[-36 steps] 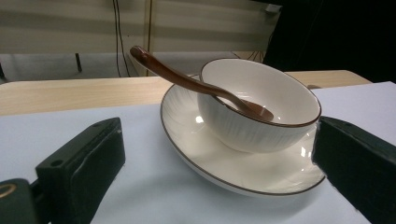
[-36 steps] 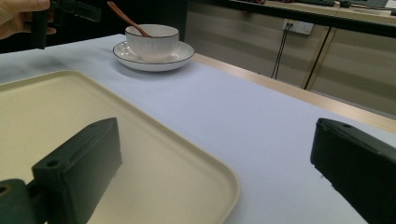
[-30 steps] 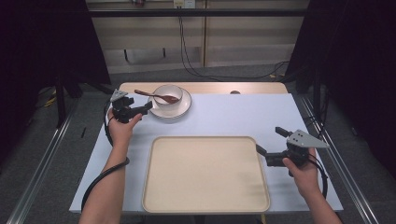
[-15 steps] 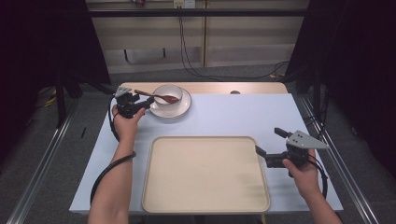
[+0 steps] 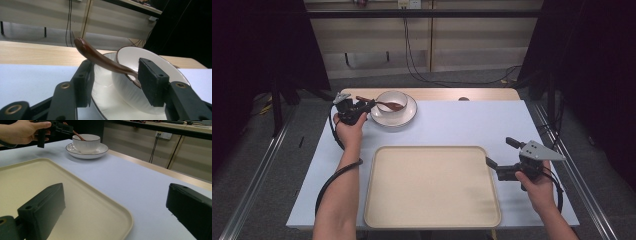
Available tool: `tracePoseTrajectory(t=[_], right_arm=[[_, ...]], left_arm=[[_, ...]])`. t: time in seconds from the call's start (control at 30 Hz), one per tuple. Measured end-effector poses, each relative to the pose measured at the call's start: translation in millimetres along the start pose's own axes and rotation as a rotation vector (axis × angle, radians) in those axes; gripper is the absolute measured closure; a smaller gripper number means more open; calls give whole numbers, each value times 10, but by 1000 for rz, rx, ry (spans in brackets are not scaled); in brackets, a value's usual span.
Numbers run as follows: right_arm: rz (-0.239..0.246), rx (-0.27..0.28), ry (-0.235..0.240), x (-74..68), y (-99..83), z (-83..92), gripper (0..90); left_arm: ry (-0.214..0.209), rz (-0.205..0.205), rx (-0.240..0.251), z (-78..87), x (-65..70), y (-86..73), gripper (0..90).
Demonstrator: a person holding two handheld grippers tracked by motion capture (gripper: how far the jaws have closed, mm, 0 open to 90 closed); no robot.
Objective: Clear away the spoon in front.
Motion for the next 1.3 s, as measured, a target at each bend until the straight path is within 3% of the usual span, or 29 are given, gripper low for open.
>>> tracePoseTrajectory(t=[0.13, 0.17, 0.33, 0.57, 0.63, 0.73, 0.8, 0.93, 1.0, 1.03, 1.07, 1.3], right_arm=[[-3, 3, 0, 5, 0, -1, 19], [-1, 3, 3, 3, -2, -5, 19], [4, -5, 4, -8, -9, -13, 19], [1, -13, 9, -20, -18, -18, 19], [1, -11, 13, -23, -20, -23, 19], [6, -15, 11, -18, -29, -27, 19], [5, -17, 14, -21, -32, -28, 19], [2, -18, 13, -22, -35, -24, 19], [5, -16, 10, -18, -31, -21, 19], [6, -16, 13, -21, -30, -22, 19], [10, -15, 12, -19, -29, -23, 19], [7, -20, 15, -29, -36, -34, 19]], left_arm=[[2, -3, -13, 7, -11, 1, 560], [10, 13, -6, 6, -10, 9, 592], [-11, 24, 6, 22, 11, 23, 679], [0, 36, -15, -2, -35, -10, 674], [10, 59, -11, -21, -35, -8, 647], [20, 33, -4, -47, -56, -4, 624], [23, 44, 13, -50, -68, 19, 602], [8, 88, 36, -56, -59, 54, 603], [-3, 77, 38, -40, -39, 70, 640], [-2, 97, 48, -43, -27, 89, 665], [4, 91, 53, -37, -31, 101, 689], [-49, 120, 85, -4, 126, 246, 777]])
Point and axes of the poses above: each handheld gripper's, and its own axes: z roughly backward along the jaws, y roughly out of its top, x roughly to its right, the point moved 9 cm from there along -z, roughly forward along the jaws, and after that the axes turned 12 degrees about y, right-handed, at the moved point
